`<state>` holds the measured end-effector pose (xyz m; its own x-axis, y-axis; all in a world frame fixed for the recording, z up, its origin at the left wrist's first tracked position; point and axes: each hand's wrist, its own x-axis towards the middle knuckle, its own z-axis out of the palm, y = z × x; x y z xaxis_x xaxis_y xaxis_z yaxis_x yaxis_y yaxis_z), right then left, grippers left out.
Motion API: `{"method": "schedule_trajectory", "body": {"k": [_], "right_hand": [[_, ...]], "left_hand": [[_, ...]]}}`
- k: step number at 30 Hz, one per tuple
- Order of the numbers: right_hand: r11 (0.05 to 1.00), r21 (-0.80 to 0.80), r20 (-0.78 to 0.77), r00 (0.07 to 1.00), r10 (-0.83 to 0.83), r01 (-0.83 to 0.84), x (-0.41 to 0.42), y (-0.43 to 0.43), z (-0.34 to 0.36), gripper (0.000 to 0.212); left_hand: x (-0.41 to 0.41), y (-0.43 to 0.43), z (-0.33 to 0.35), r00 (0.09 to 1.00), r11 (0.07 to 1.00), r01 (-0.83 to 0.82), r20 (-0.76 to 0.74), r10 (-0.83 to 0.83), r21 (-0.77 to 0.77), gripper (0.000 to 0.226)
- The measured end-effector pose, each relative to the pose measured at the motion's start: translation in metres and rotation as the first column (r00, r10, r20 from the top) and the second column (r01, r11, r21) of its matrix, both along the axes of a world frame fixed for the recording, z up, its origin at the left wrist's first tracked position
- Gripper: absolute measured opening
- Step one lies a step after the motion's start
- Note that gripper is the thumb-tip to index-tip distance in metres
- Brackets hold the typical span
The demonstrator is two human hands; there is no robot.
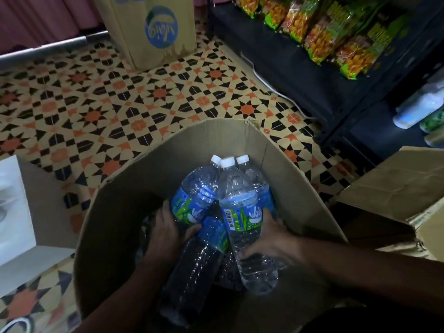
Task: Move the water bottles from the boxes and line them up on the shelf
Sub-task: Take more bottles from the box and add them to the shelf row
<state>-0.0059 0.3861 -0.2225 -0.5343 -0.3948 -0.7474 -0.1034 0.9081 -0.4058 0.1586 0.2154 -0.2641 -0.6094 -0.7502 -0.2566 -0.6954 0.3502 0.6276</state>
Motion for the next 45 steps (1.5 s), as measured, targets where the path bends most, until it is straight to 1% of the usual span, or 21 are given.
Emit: {"method": "schedule_trajectory", "body": {"k": [1, 3, 5, 7, 10, 12, 14, 15, 17, 19, 22, 25, 27, 29, 32, 33, 36, 39, 40, 43, 45], "right_hand": [[1.000, -0.018, 0.012, 1.000, -0.009, 0.009, 0.002, 0.002, 0.002, 0.131], [0.996, -0.087, 0.037, 0.999, -0.028, 0.031, 0.005, 0.004, 0.003, 0.125], [0.987, -0.161, 0.049, 0.999, -0.018, 0.025, 0.008, 0.007, 0.003, 0.113], [0.978, -0.207, 0.027, 1.000, -0.002, 0.008, 0.007, 0.010, 0.003, 0.100], [0.976, -0.219, -0.032, 0.999, 0.003, -0.010, 0.010, 0.010, 0.004, 0.092], [0.980, -0.187, -0.097, 0.994, 0.047, -0.065, 0.013, 0.007, 0.004, 0.098], [0.982, -0.143, -0.155, 0.983, 0.098, -0.120, 0.015, 0.005, -0.003, 0.106], [0.981, -0.141, -0.174, 0.979, 0.108, -0.134, 0.016, 0.004, -0.005, 0.104], [0.976, -0.172, -0.182, 0.978, 0.105, -0.137, 0.016, 0.003, -0.006, 0.097], [0.970, -0.224, -0.128, 0.990, 0.066, -0.094, 0.016, 0.004, -0.007, 0.090], [0.965, -0.261, -0.032, 0.999, 0.016, -0.024, 0.015, 0.004, -0.011, 0.087], [0.954, -0.299, -0.053, 0.999, -0.010, -0.006, 0.012, 0.004, -0.012, 0.092], [0.946, -0.324, -0.060, 0.998, -0.004, -0.016, 0.005, 0.003, -0.002, 0.087], [0.931, -0.364, -0.079, 0.997, 0.001, -0.030, -0.002, 0.003, 0.012, 0.084], [0.899, -0.436, -0.108, 0.994, 0.004, -0.051, -0.014, 0.003, 0.042, 0.089], [0.885, -0.462, -0.102, 0.995, 0.004, -0.051, -0.017, 0.006, 0.055, 0.088], [0.839, -0.543, -0.114, 0.993, -0.024, -0.042, -0.027, 0.017, 0.096, 0.077], [0.757, -0.653, -0.132, 0.979, -0.154, 0.030, -0.031, 0.030, 0.135, 0.081], [0.729, -0.683, -0.136, 0.971, -0.198, 0.053, -0.033, 0.036, 0.149, 0.081], [0.590, -0.799, -0.129, 0.923, -0.362, 0.120, -0.040, 0.064, 0.197, 0.082], [0.521, -0.843, -0.151, 0.868, -0.473, 0.137, -0.047, 0.092, 0.230, 0.083]], "left_hand": [[0.000, 0.000, 0.000, 1.000, 1.000, 0.020, 0.005, -0.020, 0.016, 0.110], [0.000, -0.005, 0.003, 0.998, 0.997, 0.058, 0.024, -0.060, 0.054, 0.120], [0.000, -0.014, 0.004, 0.999, 0.990, 0.054, -0.010, -0.053, 0.128, 0.125], [-0.001, -0.020, 0.005, 0.999, 0.985, 0.035, -0.029, -0.030, 0.167, 0.123], [-0.002, -0.026, 0.001, 0.999, 0.979, -0.002, -0.047, 0.012, 0.206, 0.106], [-0.002, -0.031, 0.002, 0.995, 0.961, -0.038, -0.082, 0.062, 0.274, 0.089], [-0.004, -0.040, 0.001, 0.994, 0.951, -0.029, -0.089, 0.059, 0.307, 0.068], [-0.005, -0.043, 0.000, 0.996, 0.949, -0.021, -0.075, 0.046, 0.313, 0.060], [-0.008, -0.044, -0.001, 0.995, 0.950, -0.036, -0.073, 0.062, 0.311, 0.062], [-0.009, -0.042, -0.002, 0.994, 0.948, -0.049, -0.077, 0.077, 0.315, 0.076], [-0.009, -0.039, 0.003, 0.998, 0.964, -0.064, -0.011, 0.069, 0.258, 0.090], [-0.009, -0.035, 0.015, 0.996, 0.988, -0.055, 0.076, 0.044, 0.145, 0.088], [-0.010, -0.027, 0.028, 0.995, 0.994, -0.051, 0.087, 0.043, 0.096, 0.082], [-0.008, -0.022, 0.041, 0.996, 0.995, -0.053, 0.075, 0.047, 0.086, 0.075], [-0.002, -0.015, 0.071, 0.998, 0.996, -0.060, -0.011, 0.061, 0.068, 0.063], [0.000, -0.011, 0.083, 0.996, 0.996, -0.066, -0.053, 0.069, 0.055, 0.062], [-0.005, 0.004, 0.120, 0.974, 0.994, -0.089, -0.205, 0.101, 0.068, 0.071], [-0.028, 0.024, 0.166, 0.924, 0.990, -0.057, -0.370, 0.101, 0.128, 0.077], [-0.038, 0.033, 0.183, 0.904, 0.990, -0.029, -0.419, 0.085, 0.139, 0.074], [-0.069, 0.065, 0.237, 0.826, 0.990, 0.059, -0.563, 0.023, 0.127, 0.060], [-0.092, 0.091, 0.273, 0.769, 0.987, 0.124, -0.638, -0.033, 0.099, 0.061]]}}
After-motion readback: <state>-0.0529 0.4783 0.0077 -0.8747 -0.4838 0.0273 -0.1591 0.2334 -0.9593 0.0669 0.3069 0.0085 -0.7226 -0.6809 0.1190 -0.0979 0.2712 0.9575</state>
